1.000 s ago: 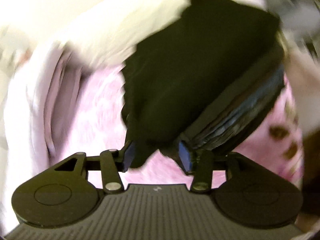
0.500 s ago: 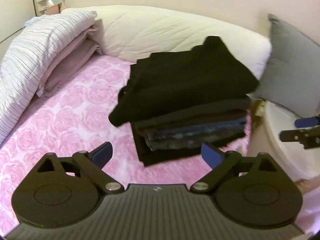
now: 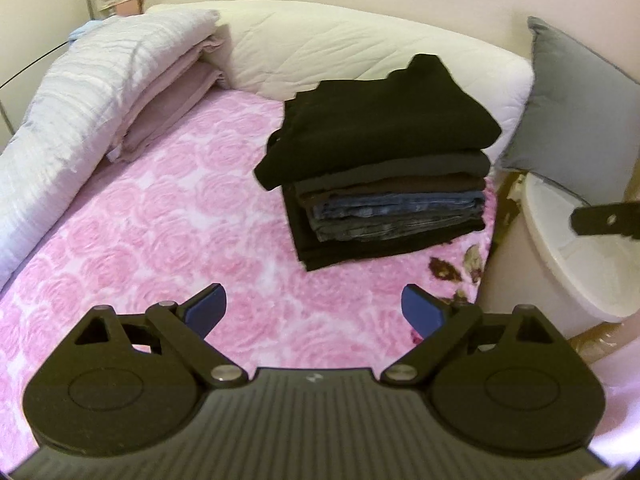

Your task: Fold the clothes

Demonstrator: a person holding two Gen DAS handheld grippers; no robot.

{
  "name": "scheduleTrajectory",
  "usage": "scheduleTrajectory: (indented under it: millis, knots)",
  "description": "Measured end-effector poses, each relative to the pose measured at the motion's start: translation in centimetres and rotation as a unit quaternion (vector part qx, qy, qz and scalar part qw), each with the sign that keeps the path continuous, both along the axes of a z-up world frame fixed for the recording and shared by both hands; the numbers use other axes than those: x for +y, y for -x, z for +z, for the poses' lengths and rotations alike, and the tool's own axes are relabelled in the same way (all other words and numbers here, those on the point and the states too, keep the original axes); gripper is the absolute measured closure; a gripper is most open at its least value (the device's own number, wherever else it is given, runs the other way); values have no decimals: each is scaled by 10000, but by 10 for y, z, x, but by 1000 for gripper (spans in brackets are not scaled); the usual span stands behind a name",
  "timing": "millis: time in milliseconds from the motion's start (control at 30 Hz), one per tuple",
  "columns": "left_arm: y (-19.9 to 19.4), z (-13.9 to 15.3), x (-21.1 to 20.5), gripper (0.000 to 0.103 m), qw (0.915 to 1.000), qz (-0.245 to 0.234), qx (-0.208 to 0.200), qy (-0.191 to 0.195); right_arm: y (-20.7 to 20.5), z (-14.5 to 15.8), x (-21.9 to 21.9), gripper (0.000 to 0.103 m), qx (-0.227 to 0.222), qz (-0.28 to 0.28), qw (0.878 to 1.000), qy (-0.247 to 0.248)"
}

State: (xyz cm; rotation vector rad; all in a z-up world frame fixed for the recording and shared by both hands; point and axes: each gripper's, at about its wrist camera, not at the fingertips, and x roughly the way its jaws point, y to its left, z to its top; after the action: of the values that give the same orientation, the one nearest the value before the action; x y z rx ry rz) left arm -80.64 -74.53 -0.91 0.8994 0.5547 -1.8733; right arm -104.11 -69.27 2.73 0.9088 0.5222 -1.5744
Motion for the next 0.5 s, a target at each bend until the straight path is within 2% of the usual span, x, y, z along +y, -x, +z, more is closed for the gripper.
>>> scheduleTrajectory:
  millis: [133, 267, 500]
  knots:
    - [2, 4, 0, 11, 9994, 343, 21, -48, 0, 7, -4, 18, 76, 136, 9999, 55]
    - [13, 12, 7, 10, 9984, 513, -104, 197, 4, 10, -3, 18, 66, 283, 9995, 105]
    - [32, 20, 13, 10, 9971, 752, 42, 95, 18, 11, 1, 18, 187, 399, 9990, 92]
